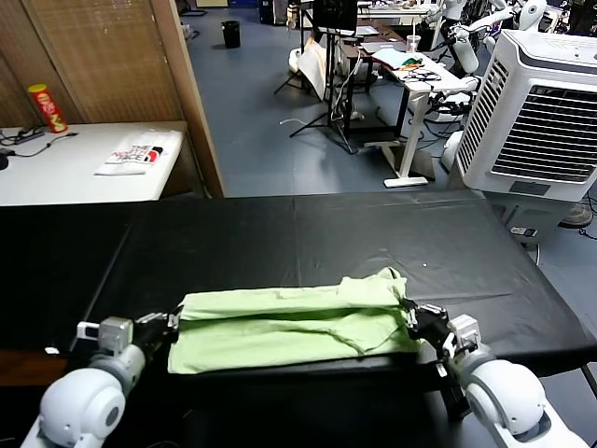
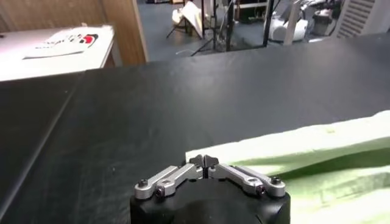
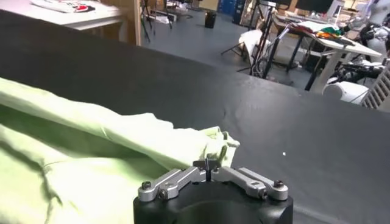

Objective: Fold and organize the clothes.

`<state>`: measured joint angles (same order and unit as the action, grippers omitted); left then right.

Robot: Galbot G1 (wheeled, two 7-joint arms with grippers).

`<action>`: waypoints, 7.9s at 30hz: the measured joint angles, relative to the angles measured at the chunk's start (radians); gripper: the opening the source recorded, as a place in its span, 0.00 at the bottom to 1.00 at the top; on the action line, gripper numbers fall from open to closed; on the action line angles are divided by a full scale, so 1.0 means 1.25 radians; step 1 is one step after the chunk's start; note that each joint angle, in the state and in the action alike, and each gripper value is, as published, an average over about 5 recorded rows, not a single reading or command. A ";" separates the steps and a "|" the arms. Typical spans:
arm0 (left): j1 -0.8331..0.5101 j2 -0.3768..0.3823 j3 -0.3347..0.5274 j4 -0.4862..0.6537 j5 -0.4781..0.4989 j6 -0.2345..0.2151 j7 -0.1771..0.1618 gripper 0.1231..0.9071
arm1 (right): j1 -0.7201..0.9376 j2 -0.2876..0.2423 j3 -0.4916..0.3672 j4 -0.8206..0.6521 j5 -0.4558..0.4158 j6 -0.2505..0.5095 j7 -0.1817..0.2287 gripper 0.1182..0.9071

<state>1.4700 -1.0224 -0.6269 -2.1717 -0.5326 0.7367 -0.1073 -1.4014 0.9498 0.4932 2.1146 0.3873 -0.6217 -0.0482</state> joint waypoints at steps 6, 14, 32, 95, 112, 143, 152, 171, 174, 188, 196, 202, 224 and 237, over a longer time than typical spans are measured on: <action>0.016 0.006 -0.008 -0.015 0.007 0.000 0.006 0.38 | -0.039 -0.007 0.044 0.058 0.036 -0.031 0.007 0.60; 0.001 -0.012 -0.034 -0.021 -0.041 0.000 0.011 0.83 | 0.032 0.026 0.071 0.036 0.056 0.008 0.052 0.86; -0.124 -0.065 0.010 0.164 -0.137 0.000 -0.004 0.81 | 0.269 0.145 -0.100 -0.250 -0.014 0.028 0.044 0.85; 0.028 -0.200 -0.048 0.136 -0.043 -0.234 0.031 0.86 | 0.123 0.180 -0.029 -0.090 -0.057 0.127 -0.013 0.86; 0.060 -0.240 -0.036 0.132 0.018 -0.267 0.037 0.51 | 0.113 0.190 -0.036 -0.091 -0.084 0.140 -0.025 0.86; 0.047 -0.006 -0.192 0.198 0.218 -0.319 0.000 0.02 | 0.073 0.227 -0.012 -0.076 -0.123 0.154 -0.022 0.86; 0.039 -0.083 -0.075 0.023 0.095 -0.206 -0.082 0.02 | 0.045 0.242 0.011 -0.060 -0.135 0.160 -0.020 0.86; -0.030 -0.259 0.200 -0.055 0.061 -0.175 -0.119 0.02 | 0.032 0.273 0.003 -0.057 -0.166 0.162 -0.019 0.86; -0.030 -0.277 0.214 -0.042 0.076 -0.183 -0.114 0.02 | 0.032 0.276 0.000 -0.058 -0.170 0.162 -0.019 0.86; -0.035 -0.338 0.241 0.001 0.126 -0.206 -0.099 0.02 | 0.033 0.281 -0.010 -0.065 -0.175 0.162 -0.021 0.86; -0.027 -0.356 0.252 0.003 0.091 -0.218 -0.093 0.39 | 0.052 0.278 -0.033 -0.075 -0.176 0.163 -0.029 0.86; -0.013 -0.360 0.240 -0.013 0.044 -0.242 -0.086 0.78 | 0.084 0.275 -0.075 -0.090 -0.166 0.163 -0.047 0.86; 0.040 -0.276 -0.015 0.034 0.075 -0.304 -0.038 0.86 | 0.253 0.292 -0.374 -0.222 -0.314 0.161 -0.055 0.86; 0.019 -0.276 -0.056 0.115 -0.078 -0.358 0.025 0.86 | 0.226 0.314 -0.334 -0.205 -0.237 0.251 -0.045 0.86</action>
<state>1.4933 -1.3675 -0.6975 -2.0281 -0.6299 0.2895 -0.0755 -1.1185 1.3426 0.0758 1.8580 0.0914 -0.3078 -0.1049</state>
